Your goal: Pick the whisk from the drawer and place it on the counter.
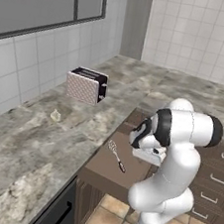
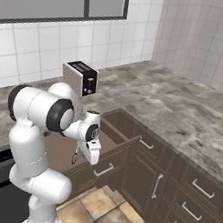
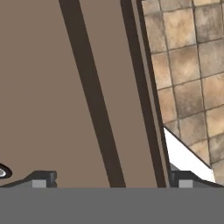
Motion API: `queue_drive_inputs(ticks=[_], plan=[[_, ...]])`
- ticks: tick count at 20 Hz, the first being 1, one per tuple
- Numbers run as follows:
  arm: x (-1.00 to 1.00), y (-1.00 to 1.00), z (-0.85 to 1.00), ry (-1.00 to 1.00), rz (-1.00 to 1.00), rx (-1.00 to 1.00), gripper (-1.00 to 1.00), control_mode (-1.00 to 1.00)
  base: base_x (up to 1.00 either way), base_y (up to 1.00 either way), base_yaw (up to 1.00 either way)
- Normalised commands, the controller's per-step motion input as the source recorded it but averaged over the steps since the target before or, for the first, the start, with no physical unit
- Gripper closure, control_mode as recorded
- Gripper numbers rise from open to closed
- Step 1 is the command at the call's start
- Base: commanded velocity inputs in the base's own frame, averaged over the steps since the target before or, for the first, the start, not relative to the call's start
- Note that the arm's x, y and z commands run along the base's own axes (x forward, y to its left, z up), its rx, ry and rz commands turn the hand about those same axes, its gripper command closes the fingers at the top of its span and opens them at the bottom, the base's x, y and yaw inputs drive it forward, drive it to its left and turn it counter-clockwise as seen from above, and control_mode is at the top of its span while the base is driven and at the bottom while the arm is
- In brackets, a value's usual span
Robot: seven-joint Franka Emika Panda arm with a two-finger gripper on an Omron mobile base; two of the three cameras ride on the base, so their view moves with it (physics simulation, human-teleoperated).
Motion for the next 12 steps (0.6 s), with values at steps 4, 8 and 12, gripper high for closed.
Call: queue_drive_inputs(ticks=[4,8,12], plan=[[-1.0,-1.0,-0.45,-0.16,0.0,0.01,-1.0,-1.0,0.0,0.0,0.0],[-1.0,-1.0,-0.37,-0.25,0.0,0.03,-1.0,-1.0,0.0,0.0,0.0],[-1.0,-0.86,-0.02,-0.32,0.0,0.0,1.0,-1.0,0.0,0.0,0.0]])
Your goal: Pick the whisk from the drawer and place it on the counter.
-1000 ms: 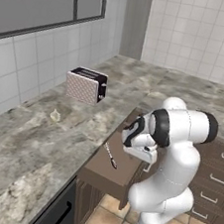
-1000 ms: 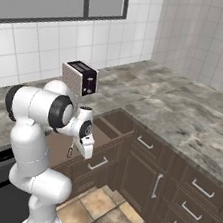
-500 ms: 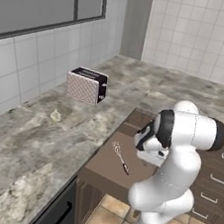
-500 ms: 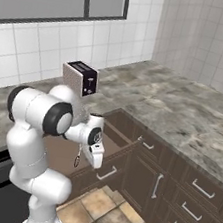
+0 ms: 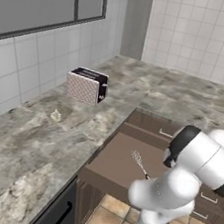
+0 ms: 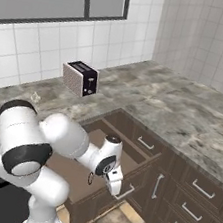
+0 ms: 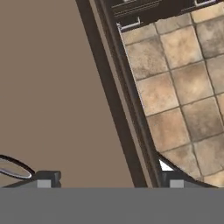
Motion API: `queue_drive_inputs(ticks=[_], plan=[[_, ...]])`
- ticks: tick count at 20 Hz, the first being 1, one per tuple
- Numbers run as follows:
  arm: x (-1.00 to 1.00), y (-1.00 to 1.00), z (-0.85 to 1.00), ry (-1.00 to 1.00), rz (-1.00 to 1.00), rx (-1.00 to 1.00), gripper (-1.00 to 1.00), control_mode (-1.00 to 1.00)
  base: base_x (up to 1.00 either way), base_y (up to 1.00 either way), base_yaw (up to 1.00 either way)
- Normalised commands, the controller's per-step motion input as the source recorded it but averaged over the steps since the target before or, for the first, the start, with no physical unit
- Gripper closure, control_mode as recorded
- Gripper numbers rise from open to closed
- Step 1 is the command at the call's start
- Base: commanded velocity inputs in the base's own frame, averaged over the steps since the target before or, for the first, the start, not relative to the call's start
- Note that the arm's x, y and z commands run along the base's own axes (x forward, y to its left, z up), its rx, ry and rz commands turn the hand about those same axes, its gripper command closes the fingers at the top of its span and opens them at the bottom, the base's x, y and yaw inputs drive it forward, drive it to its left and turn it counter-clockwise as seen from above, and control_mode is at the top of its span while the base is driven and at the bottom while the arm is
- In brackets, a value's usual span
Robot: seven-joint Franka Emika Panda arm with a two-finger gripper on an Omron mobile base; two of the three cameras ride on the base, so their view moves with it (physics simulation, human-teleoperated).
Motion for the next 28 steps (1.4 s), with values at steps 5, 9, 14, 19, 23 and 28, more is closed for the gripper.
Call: queue_drive_inputs(ticks=[5,9,14,19,23,28], plan=[[-0.38,-0.34,0.82,-0.21,0.04,0.09,1.0,-1.0,0.0,0.0,0.0],[0.0,-0.09,1.0,-0.04,0.13,0.13,1.0,-1.0,0.0,0.0,0.0],[0.09,0.0,1.0,-0.01,0.2,0.06,1.0,-1.0,0.0,0.0,0.0],[0.28,0.15,0.96,-0.06,0.21,0.01,1.0,-1.0,0.0,0.0,0.0],[0.51,0.58,0.28,-0.01,0.22,-0.04,1.0,-1.0,0.0,0.0,0.0],[0.69,0.66,-0.22,0.0,0.22,-0.12,1.0,-1.0,0.0,0.0,0.0]])
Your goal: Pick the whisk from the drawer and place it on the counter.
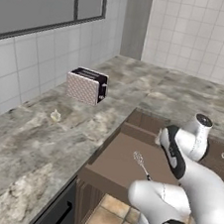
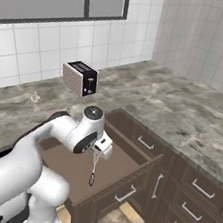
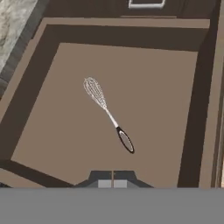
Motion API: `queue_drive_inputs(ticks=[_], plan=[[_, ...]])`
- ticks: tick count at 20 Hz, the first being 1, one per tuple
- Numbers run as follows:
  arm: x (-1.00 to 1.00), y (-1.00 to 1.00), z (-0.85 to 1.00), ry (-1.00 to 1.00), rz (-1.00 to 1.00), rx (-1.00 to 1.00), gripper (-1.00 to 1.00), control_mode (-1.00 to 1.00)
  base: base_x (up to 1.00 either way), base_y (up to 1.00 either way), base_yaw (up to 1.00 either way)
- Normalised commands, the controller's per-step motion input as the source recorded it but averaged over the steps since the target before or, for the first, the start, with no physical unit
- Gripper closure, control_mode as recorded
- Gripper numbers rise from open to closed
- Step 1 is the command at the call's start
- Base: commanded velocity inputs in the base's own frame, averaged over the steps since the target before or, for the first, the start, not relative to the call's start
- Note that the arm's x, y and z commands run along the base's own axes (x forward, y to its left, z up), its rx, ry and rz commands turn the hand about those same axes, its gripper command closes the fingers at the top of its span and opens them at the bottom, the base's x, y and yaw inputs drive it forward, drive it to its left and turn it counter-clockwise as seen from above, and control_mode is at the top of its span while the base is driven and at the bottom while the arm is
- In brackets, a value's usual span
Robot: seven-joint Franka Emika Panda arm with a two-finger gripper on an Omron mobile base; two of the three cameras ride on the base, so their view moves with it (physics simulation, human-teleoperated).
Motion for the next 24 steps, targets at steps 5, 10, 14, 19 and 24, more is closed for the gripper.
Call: queue_drive_inputs(ticks=[5,10,14,19,24], plan=[[0.52,0.43,-0.63,0.0,0.24,-0.14,1.0,-1.0,0.0,0.0,0.0],[0.29,0.25,-0.38,0.0,0.23,-0.08,-1.0,-1.0,0.0,0.0,0.0],[0.07,0.07,-0.4,0.0,0.21,-0.05,-1.0,-1.0,0.0,0.0,0.0],[0.0,0.01,-0.81,0.0,0.21,-0.02,-1.0,-1.0,0.0,0.0,0.0],[0.01,-0.02,-0.9,0.0,0.16,0.0,-1.0,-1.0,0.0,0.0,0.0]])
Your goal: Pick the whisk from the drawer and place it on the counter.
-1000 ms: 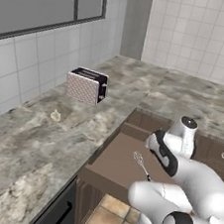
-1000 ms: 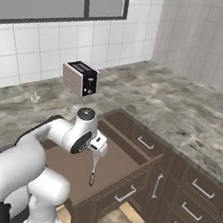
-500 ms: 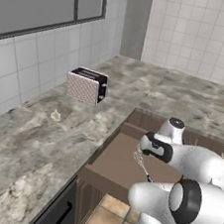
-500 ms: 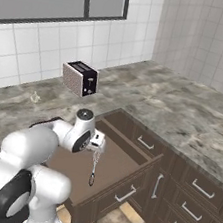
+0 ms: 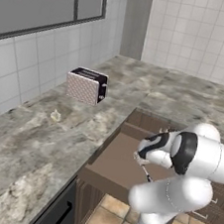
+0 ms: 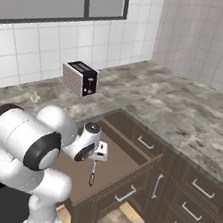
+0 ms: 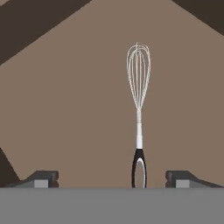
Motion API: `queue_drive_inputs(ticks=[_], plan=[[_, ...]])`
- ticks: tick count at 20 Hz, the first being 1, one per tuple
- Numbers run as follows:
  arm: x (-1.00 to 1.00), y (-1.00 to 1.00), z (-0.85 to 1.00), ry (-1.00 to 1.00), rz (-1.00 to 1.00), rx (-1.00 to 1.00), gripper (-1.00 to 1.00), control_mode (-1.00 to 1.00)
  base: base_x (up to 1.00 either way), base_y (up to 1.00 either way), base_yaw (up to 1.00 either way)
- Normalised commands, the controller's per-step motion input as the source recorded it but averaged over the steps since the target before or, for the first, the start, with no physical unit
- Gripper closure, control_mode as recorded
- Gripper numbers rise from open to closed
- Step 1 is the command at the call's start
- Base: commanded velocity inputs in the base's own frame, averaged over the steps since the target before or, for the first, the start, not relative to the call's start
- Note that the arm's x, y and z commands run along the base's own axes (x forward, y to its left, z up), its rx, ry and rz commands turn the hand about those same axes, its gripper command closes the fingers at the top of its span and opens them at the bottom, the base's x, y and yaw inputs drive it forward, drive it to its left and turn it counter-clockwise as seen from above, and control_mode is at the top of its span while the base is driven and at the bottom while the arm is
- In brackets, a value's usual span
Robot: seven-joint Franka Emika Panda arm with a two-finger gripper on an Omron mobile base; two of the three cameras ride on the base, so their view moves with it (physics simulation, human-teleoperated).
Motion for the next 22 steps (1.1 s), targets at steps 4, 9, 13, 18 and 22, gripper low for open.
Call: queue_drive_inputs(ticks=[4,9,13,18,22], plan=[[0.05,-0.11,-0.99,0.03,0.1,0.0,-1.0,-1.0,0.0,0.0,0.0],[0.03,-0.13,-0.94,0.05,0.05,0.0,1.0,-1.0,0.0,0.0,0.0],[-0.03,-0.05,-0.76,0.04,0.0,0.0,1.0,-1.0,0.0,0.0,0.0],[-0.31,-0.37,-0.49,0.0,0.0,0.0,1.0,-1.0,0.0,0.0,0.0],[-0.26,-0.41,-0.05,-0.02,0.01,0.06,1.0,-1.0,0.0,0.0,0.0]])
